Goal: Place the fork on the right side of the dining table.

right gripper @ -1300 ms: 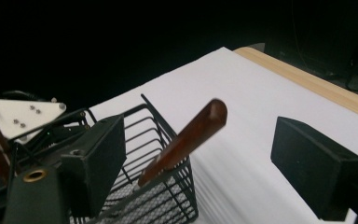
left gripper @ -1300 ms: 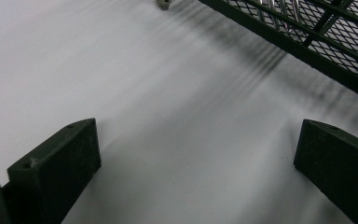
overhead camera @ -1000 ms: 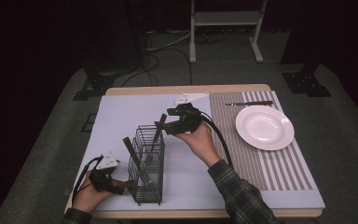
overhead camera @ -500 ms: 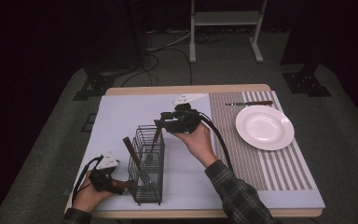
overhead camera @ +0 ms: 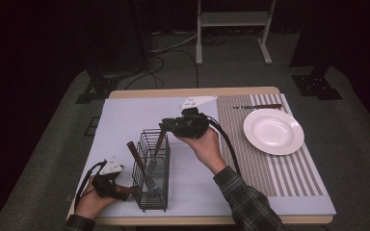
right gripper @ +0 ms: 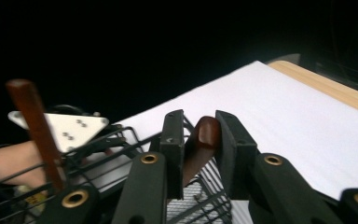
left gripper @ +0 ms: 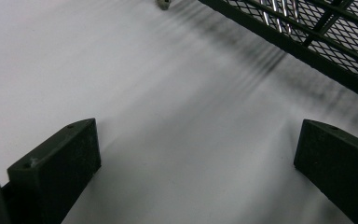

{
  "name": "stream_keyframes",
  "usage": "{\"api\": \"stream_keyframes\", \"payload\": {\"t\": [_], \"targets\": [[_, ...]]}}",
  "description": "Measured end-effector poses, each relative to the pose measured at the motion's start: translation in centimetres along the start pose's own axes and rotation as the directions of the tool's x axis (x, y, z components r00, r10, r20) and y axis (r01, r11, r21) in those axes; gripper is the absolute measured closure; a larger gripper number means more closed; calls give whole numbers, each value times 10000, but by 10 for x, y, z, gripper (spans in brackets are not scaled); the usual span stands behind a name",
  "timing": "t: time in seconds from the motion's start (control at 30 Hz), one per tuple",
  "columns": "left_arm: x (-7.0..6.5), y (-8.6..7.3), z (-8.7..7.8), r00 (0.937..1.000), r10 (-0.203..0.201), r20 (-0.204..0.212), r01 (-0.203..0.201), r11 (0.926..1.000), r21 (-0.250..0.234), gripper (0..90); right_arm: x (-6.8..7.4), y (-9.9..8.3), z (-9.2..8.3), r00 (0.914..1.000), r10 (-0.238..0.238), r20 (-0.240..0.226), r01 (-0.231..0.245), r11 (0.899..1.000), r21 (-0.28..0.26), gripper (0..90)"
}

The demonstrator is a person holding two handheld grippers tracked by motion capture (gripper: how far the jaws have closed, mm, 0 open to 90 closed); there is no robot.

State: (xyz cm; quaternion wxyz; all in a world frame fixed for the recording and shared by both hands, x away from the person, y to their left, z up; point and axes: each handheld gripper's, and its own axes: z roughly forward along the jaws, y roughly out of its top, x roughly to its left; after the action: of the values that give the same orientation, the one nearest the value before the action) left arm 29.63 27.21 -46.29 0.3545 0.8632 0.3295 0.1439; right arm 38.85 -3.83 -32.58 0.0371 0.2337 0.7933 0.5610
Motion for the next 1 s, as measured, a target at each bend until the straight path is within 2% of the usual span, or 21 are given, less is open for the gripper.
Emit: {"api": "stream_keyframes", "payload": {"t": [0.03,0.23,0.4,0.43,0.53,0.73,1.0], "targets": [[0,0,0,10000,-3,-1,3,10000,5,0,2,1,-1,9998,-3,-203,3,10000,-4,747],[0,0,0,10000,7,1,-7,10000,9,0,5,3,-3,9979,-61,-639,60,10000,-12,772],[0,0,0,10000,8,2,-8,10000,10,0,6,4,-5,9925,159,-1211,-184,9996,-194,799],[0,0,0,10000,7,1,-7,10000,7,0,7,6,-7,9928,51,-1199,-94,9993,-349,802],[0,0,0,10000,8,3,-8,10000,9,0,9,7,-8,9934,-117,-1137,76,9993,-366,802],[0,0,0,10000,5,-3,-5,10000,-8,0,10,9,-12,9939,-108,-1096,58,9989,-464,802],[0,0,0,10000,-22,13,22,10000,3,0,14,21,-27,9952,-394,-891,317,9958,-856,802]]}}
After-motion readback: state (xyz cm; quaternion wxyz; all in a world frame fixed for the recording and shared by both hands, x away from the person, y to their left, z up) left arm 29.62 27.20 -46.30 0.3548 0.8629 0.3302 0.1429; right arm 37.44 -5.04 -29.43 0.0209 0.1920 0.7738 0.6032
